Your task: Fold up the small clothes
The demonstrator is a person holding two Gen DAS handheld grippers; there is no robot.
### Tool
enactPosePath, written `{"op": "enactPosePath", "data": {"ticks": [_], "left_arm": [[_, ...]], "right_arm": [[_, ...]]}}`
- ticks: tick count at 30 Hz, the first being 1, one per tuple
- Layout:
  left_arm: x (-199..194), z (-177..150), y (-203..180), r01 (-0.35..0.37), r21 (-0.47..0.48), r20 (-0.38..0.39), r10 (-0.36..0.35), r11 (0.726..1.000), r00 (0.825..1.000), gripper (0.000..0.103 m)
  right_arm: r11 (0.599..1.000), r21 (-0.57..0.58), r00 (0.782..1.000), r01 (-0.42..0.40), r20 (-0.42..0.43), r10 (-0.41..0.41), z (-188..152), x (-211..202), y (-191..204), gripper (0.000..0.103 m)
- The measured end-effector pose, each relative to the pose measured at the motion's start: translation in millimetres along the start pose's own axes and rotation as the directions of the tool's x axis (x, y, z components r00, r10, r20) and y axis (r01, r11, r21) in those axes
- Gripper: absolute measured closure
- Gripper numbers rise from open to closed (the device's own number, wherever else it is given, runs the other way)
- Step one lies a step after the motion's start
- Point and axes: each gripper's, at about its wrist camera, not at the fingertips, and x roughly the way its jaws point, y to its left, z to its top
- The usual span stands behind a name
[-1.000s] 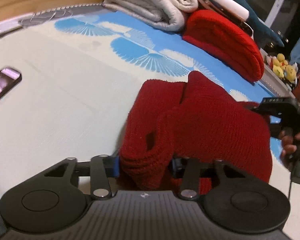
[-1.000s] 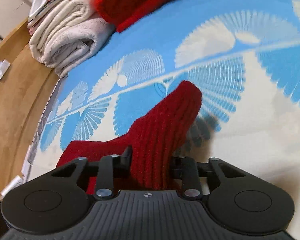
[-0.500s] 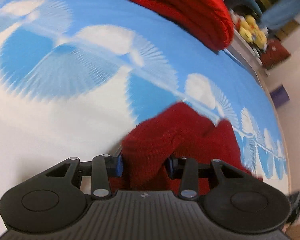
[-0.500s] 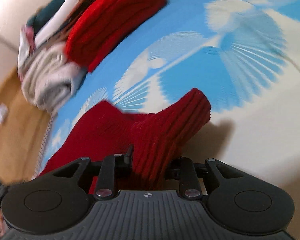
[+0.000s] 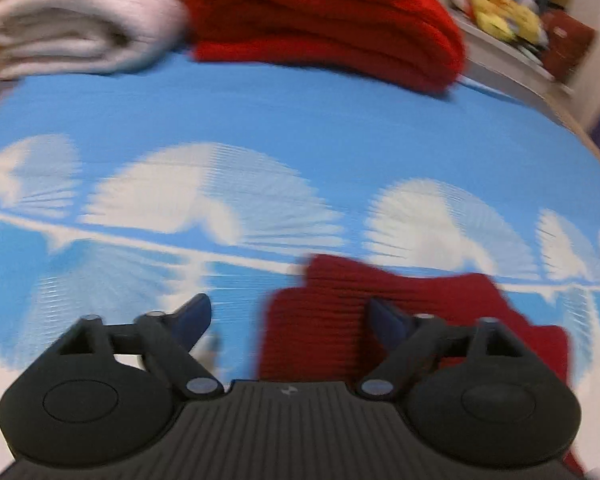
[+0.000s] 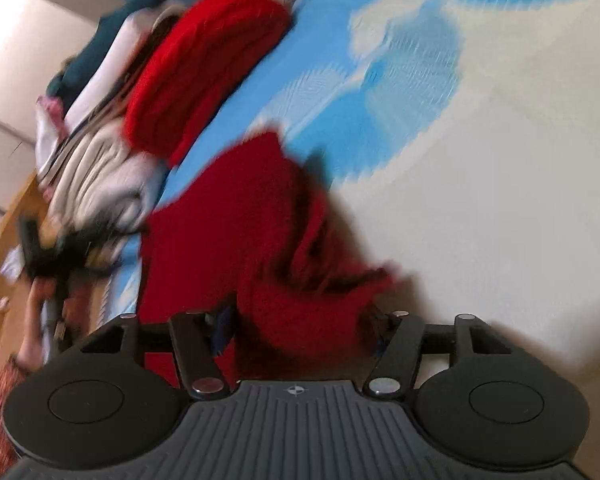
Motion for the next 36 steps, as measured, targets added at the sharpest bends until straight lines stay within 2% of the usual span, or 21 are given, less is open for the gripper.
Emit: {"op": "enactPosePath", "data": {"ticks": [1, 3, 4, 6, 7, 9, 10, 11, 13, 14, 17, 19, 20, 21, 22, 24, 25, 27, 29, 33, 36], "left_arm": [[-2, -5, 11, -0.02, 0.001, -0.004, 0.02, 1.0, 1.0, 0.013], [-8, -15, 27, -0.055, 0.006, -0.018, 0.055, 0.998, 0.998, 0.014], [-17, -22, 32, -0.036, 0.009, -0.002, 0.036, 0.999, 0.999, 0.014], [-34, -31, 34, 0.058, 0.015, 0.016, -0.058, 0.998, 0.998, 0.014], [-41, -37, 31, 0.118, 0.015, 0.01, -0.118, 0.993, 0.993, 0.014], [-46, -52, 20, 0.171, 0.04, -0.016, -0.171, 0.984, 0.985, 0.014], [-45, -60, 14, 0.149, 0.069, -0.035, -0.147, 0.986, 0.989, 0.014], [-38, -71, 7, 0.087, 0.111, -0.064, -0.081, 0.99, 0.995, 0.014], [-24, -95, 9, 0.033, 0.146, -0.09, -0.02, 0.989, 0.996, 0.013], [-20, -106, 16, 0.031, 0.131, -0.087, -0.02, 0.991, 0.996, 0.011], [-24, -125, 49, 0.064, -0.002, -0.067, -0.064, 0.998, 0.996, 0.004], [-31, -128, 62, 0.092, -0.065, -0.065, -0.096, 0.994, 0.993, 0.004], [-38, -127, 64, 0.085, -0.073, -0.062, -0.09, 0.994, 0.994, 0.004], [-50, -126, 63, 0.063, -0.062, -0.049, -0.066, 0.996, 0.997, 0.004], [-64, -124, 59, 0.033, -0.038, -0.028, -0.034, 0.999, 0.999, 0.004], [-97, -130, 49, -0.025, 0.033, 0.025, 0.024, 0.999, 0.999, 0.001], [-118, -138, 43, -0.056, 0.066, 0.054, 0.053, 0.996, 0.997, 0.0], [-155, -159, 33, -0.096, 0.087, 0.104, 0.086, 0.992, 0.991, 0.0], [-190, -190, 25, -0.085, 0.072, 0.144, 0.074, 0.994, 0.987, 0.0], [-228, -253, 13, -0.022, 0.042, 0.127, 0.016, 0.999, 0.992, 0.0], [-230, -285, 6, -0.017, 0.094, 0.108, 0.007, 0.995, 0.994, 0.0]], "right_arm": [[0.998, -0.046, 0.998, 0.031, 0.051, -0.029, 5, -6, 4, 0.038], [0.986, -0.145, 0.993, 0.084, 0.099, -0.07, 18, -7, 20, 0.042], [0.979, -0.187, 0.992, 0.078, 0.108, -0.058, 24, -4, 30, 0.045], [0.957, -0.288, 0.998, 0.039, 0.067, -0.02, 37, 17, 52, 0.057], [0.942, -0.335, 0.999, 0.03, 0.031, -0.02, 43, 34, 65, 0.06], [0.921, -0.387, 0.999, 0.033, -0.022, -0.045, 52, 69, 85, 0.067], [0.907, -0.419, 0.997, 0.047, -0.036, -0.068, 56, 89, 94, 0.068], [0.89, -0.45, 0.994, 0.076, -0.039, -0.105, 57, 108, 101, 0.069], [0.865, -0.483, 0.981, 0.14, -0.048, -0.185, 60, 142, 110, 0.069], [0.864, -0.477, 0.978, 0.158, -0.045, -0.204, 61, 154, 111, 0.069], [0.866, -0.47, 0.979, 0.169, -0.022, -0.203, 58, 157, 109, 0.069], [0.87, -0.465, 0.982, 0.162, -0.015, -0.191, 57, 145, 108, 0.069], [0.874, -0.453, 0.979, 0.174, -0.013, -0.201, 57, 134, 108, 0.065], [0.877, -0.436, 0.974, 0.201, -0.005, -0.225, 55, 122, 109, 0.056], [0.88, -0.423, 0.972, 0.214, 0.007, -0.233, 52, 105, 110, 0.052], [0.887, -0.422, 0.981, 0.185, 0.026, -0.192, 36, 60, 114, 0.032], [0.881, -0.44, 0.984, 0.172, 0.029, -0.178, 24, 36, 118, 0.028], [0.859, -0.487, 0.987, 0.155, 0.053, -0.149, -10, -15, 128, 0.016], [0.833, -0.528, 0.986, 0.163, 0.099, -0.131, -48, -57, 136, 0.009], [0.756, -0.597, 0.959, 0.268, 0.239, -0.152, -130, -110, 148, 0.004], [0.752, -0.574, 0.939, 0.324, 0.291, -0.182, -173, -122, 140, 0.003]]}}
